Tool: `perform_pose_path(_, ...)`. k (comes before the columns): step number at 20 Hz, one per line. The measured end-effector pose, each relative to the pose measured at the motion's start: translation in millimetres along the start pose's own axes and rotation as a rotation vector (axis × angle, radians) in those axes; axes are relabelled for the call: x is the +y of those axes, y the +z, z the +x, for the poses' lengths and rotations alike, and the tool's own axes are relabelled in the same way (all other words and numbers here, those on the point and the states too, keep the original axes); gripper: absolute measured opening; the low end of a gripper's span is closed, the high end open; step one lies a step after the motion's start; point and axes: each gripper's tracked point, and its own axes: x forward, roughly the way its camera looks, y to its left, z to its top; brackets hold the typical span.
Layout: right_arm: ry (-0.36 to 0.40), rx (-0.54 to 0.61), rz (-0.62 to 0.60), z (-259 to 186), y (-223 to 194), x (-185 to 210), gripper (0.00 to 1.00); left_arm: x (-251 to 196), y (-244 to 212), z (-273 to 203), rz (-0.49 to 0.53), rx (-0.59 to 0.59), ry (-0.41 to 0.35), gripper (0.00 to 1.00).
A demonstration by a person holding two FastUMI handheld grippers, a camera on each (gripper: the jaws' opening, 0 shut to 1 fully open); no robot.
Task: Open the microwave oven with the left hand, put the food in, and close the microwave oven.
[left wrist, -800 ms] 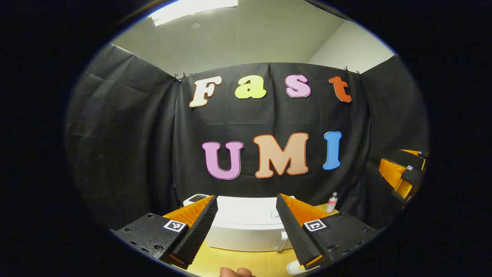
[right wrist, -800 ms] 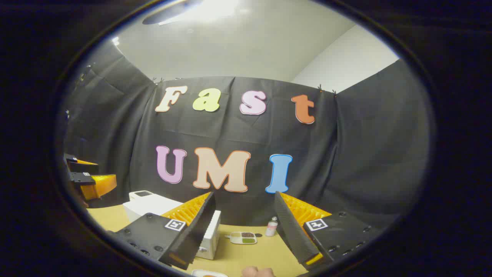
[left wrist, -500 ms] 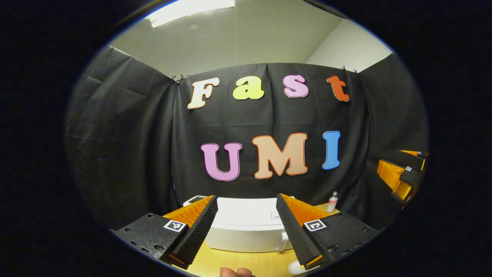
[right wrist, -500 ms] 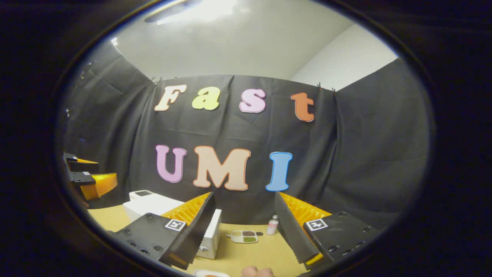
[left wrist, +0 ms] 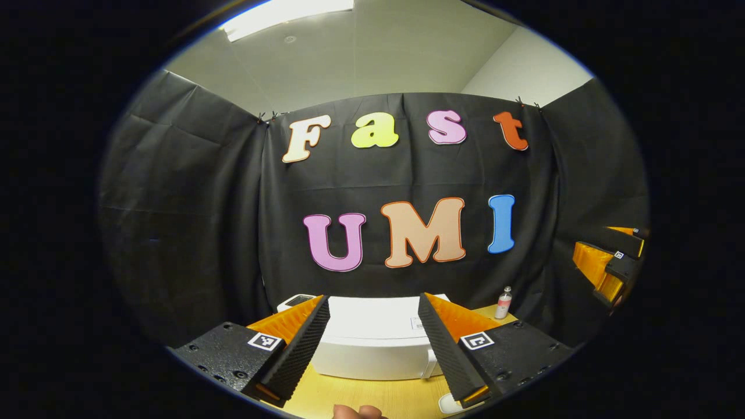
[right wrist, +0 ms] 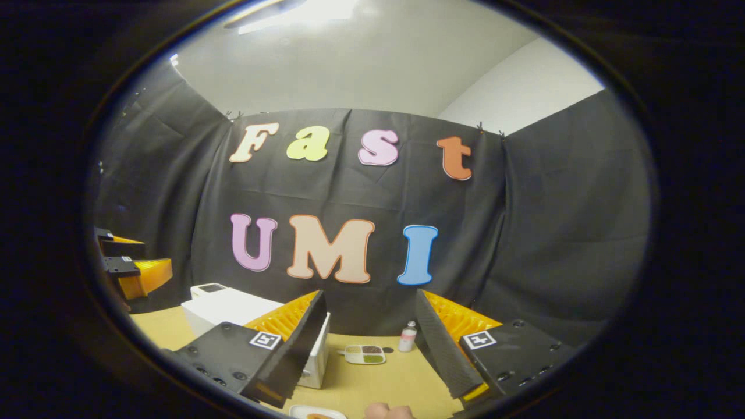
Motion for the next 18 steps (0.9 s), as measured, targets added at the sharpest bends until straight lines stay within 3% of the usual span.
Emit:
perform_pose_path(13,0.001,-0.012,-0.020,-2,2,-1,0.97,-8,-9,4,0.004,0.017,-0.015,0.96)
perform_pose_path(18,-0.011,-0.015,-0.023,-4,2,-6,0.97,-21,-42,11,0.006,0.067,-0.042,0.96)
